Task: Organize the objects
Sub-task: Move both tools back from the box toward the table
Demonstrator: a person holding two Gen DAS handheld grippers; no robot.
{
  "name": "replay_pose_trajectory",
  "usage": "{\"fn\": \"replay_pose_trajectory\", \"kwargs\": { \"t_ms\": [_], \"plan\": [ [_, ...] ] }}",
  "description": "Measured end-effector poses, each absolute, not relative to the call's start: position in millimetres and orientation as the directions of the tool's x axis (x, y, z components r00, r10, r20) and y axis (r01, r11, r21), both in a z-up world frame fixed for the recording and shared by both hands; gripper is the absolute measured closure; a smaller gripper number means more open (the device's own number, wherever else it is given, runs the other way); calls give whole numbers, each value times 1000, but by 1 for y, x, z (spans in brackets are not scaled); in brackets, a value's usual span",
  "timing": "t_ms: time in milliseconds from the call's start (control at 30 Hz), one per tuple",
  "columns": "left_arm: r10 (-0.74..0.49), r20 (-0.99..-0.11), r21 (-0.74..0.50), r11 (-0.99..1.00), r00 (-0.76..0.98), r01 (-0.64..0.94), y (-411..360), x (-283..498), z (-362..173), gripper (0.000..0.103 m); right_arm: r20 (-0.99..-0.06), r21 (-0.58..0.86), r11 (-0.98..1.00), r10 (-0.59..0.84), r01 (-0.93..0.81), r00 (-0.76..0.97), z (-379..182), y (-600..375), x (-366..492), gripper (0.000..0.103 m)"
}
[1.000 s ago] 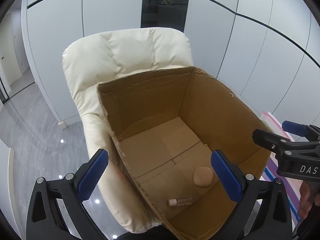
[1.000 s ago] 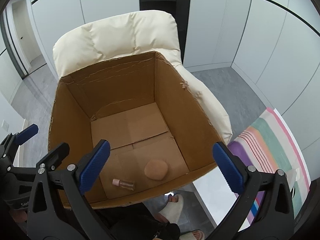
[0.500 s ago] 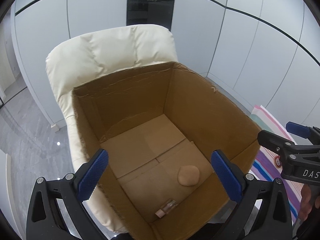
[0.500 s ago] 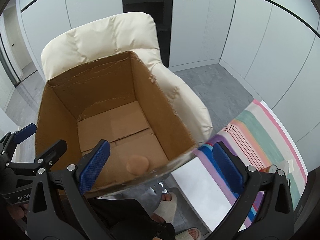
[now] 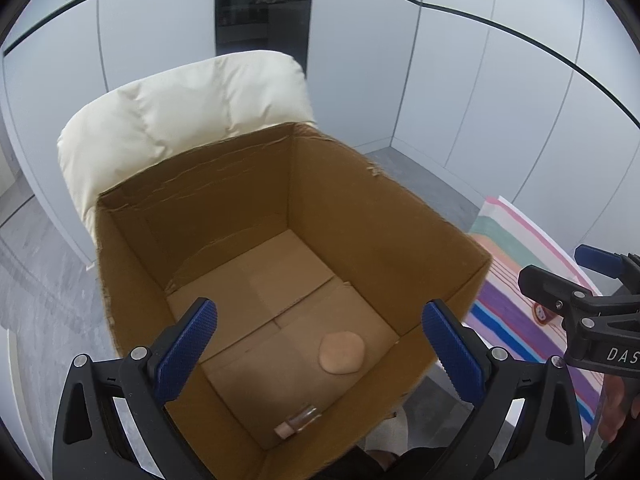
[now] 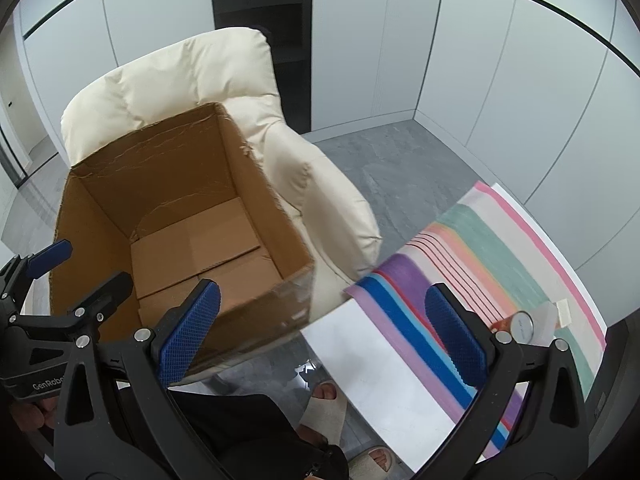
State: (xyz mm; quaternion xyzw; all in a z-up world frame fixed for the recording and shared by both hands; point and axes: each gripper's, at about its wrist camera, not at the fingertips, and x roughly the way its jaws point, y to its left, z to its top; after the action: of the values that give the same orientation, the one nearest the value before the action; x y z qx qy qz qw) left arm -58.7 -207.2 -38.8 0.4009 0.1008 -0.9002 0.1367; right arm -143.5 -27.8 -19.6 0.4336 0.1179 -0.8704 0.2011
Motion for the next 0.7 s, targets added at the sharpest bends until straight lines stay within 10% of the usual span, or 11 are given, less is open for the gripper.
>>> {"fn": "replay_pose_trajectory", "kwargs": {
  "t_ms": [700],
  "plan": [
    [-59, -754, -73, -982, -655, 172, -126, -94, -39, 0, -804, -46, -950, -147, 308, -575, -21, 70, -148, 0]
  ]
}}
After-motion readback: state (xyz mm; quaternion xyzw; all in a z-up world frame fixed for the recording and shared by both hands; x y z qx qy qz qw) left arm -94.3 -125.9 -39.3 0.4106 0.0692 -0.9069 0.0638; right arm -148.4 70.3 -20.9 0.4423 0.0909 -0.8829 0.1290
